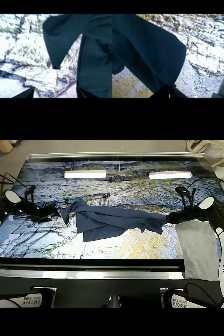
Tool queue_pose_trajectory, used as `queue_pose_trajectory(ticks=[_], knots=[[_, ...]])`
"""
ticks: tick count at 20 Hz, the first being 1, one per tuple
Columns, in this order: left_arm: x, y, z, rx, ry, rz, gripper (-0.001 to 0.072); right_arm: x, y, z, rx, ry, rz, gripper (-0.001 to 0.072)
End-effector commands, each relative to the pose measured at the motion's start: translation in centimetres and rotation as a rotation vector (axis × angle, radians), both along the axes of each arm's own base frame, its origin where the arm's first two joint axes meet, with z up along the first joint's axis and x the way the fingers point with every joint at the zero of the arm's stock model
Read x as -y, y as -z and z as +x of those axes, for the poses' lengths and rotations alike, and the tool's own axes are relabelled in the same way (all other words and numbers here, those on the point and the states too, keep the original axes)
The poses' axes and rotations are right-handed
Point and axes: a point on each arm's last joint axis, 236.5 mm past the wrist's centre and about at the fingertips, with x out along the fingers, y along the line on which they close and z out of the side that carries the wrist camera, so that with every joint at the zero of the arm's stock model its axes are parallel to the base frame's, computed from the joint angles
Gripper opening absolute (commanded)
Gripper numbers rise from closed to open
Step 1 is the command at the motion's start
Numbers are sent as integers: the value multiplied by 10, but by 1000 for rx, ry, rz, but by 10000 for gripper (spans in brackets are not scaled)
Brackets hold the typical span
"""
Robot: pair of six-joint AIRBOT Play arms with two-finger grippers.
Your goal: Fold the shirts.
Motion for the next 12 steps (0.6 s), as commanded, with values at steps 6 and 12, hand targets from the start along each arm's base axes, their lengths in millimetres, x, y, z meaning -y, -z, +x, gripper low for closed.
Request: queue_pose_trajectory(ticks=[6,12], knots=[[99,73,-27,-87,-15,-184,496,0,5,-13,-49,-46,-15,20],[109,79,-29,-117,-30,-221,488,1,4,-12,-41,-43,-19,20]])
